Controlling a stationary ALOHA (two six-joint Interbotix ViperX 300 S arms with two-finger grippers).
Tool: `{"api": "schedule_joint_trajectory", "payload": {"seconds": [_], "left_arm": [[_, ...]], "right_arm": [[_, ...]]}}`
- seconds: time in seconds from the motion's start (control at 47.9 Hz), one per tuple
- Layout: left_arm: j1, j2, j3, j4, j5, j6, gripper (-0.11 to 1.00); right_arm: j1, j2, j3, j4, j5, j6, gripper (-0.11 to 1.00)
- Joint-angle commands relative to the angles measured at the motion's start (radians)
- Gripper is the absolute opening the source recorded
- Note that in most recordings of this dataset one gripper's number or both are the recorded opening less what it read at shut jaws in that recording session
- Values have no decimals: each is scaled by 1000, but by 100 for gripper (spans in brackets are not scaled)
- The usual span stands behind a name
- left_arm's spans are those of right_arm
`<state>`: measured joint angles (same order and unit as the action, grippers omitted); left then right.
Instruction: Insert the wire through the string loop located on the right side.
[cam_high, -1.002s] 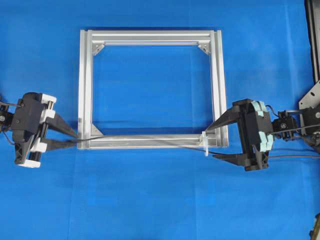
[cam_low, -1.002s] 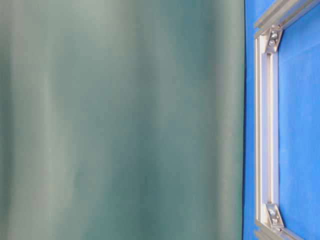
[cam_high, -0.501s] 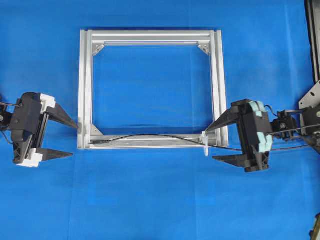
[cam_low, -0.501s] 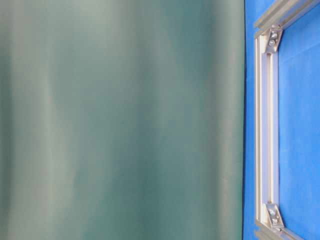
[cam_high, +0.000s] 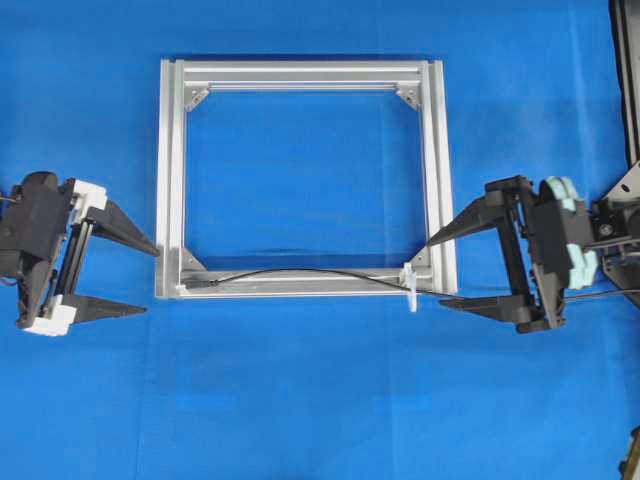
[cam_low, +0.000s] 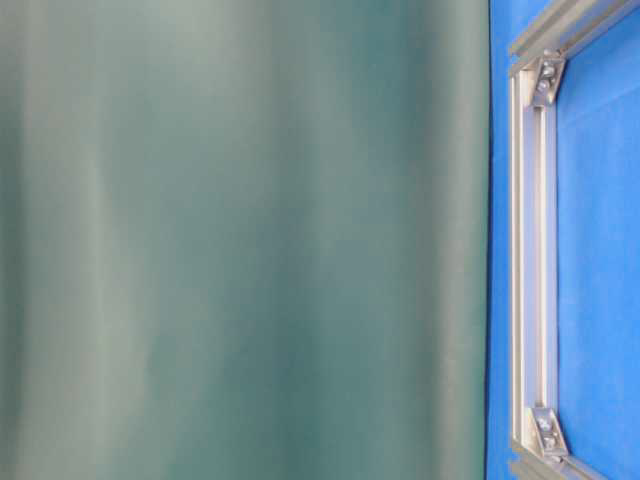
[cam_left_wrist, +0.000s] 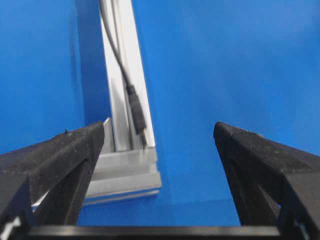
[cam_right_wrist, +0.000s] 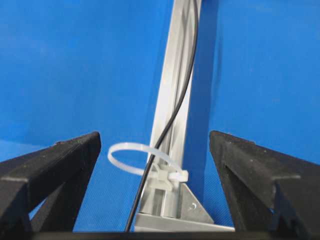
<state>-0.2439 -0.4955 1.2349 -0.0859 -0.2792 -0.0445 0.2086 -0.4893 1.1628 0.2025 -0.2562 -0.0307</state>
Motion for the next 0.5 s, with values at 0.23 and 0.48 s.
{"api": "schedule_joint_trajectory", "payload": {"seconds": [0.23,0.48], "left_arm": [[20,-67,-32,2,69,3,87],[21,-58,-37,2,69,3,87]], "right_arm": [[-11,-28,-26,-2,23,-2,93],[-11,-20,-29,-2,23,-2,93]]}}
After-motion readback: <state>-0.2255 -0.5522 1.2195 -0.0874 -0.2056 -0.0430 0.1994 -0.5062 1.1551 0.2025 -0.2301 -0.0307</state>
